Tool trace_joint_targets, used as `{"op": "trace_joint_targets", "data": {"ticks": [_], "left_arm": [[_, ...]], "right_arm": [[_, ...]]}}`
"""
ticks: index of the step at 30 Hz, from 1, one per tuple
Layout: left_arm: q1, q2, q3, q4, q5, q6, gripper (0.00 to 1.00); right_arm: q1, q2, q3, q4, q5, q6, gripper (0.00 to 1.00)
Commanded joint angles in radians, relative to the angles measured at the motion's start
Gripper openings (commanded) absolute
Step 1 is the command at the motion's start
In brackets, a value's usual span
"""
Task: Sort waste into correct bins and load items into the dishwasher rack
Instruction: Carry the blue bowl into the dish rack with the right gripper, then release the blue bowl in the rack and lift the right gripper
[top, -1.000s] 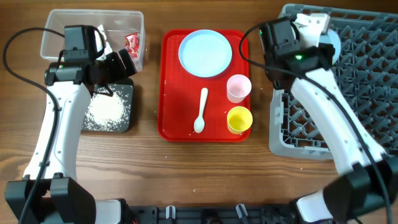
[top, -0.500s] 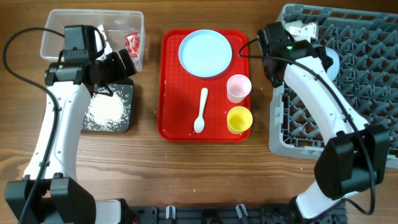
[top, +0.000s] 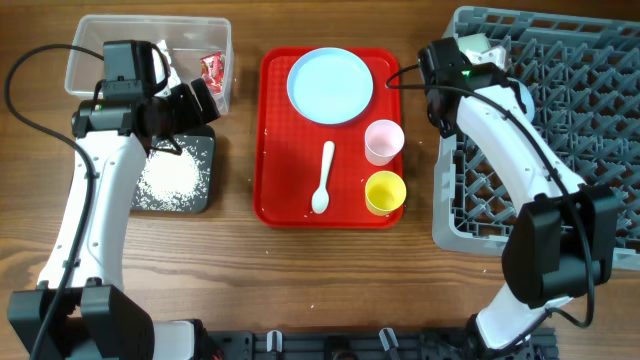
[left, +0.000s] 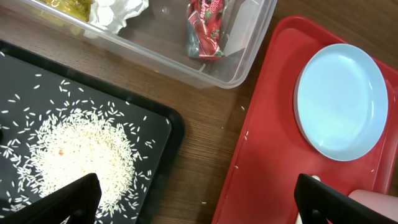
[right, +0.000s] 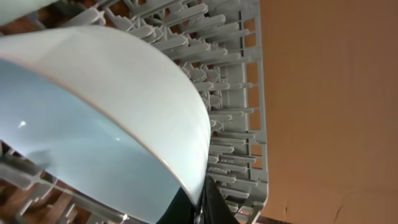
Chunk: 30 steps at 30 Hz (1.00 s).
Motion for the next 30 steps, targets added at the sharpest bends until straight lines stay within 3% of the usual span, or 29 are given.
{"op": "trace_joint_targets", "data": {"ticks": [1,2,8,11,18,20,22,25,26,28,30], "left_arm": [[0.005,0.000,0.016,0.000,0.013,-0.009,1.00],[0.005,0.000,0.016,0.000,0.013,-0.009,1.00],[0.005,0.000,0.016,0.000,0.013,-0.008,1.00],[0.005,0.000,0.016,0.000,0.013,-0.009,1.00],[0.005,0.000,0.016,0.000,0.013,-0.009,1.00],[0.005,0.000,0.016,0.000,0.013,-0.009,1.00],[0.005,0.000,0.016,0.000,0.013,-0.008,1.00],[0.005,0.000,0.016,0.000,0.013,-0.009,1.00],[0.005,0.000,0.016,0.000,0.013,-0.009,1.00],[0.005,0.000,0.016,0.000,0.013,-0.009,1.00],[0.005,0.000,0.016,0.000,0.013,-0.009,1.00]], "right_arm": [[0.009,0.018,-0.011,-0.031,-0.268,-0.011,0.10],[0.009,0.018,-0.011,-0.050,-0.332,-0.060,0.24],[0.018,0.017,-0.011,-0.120,-0.452,-0.094,0.45],[0.040,0.017,-0.009,-0.126,-0.455,-0.092,0.68],[0.041,-0.039,0.098,-0.145,-0.472,-0.090,0.80],[0.041,-0.081,0.153,-0.156,-0.588,-0.090,0.80],[0.041,-0.108,0.169,-0.149,-0.781,-0.068,0.69],[0.041,-0.096,0.141,-0.145,-0.909,0.019,0.38],[0.041,-0.090,0.118,-0.143,-0.909,0.040,0.22],[0.047,-0.089,0.062,-0.130,-0.917,0.095,0.08],[0.066,-0.089,0.020,-0.094,-0.964,0.096,0.04]]}}
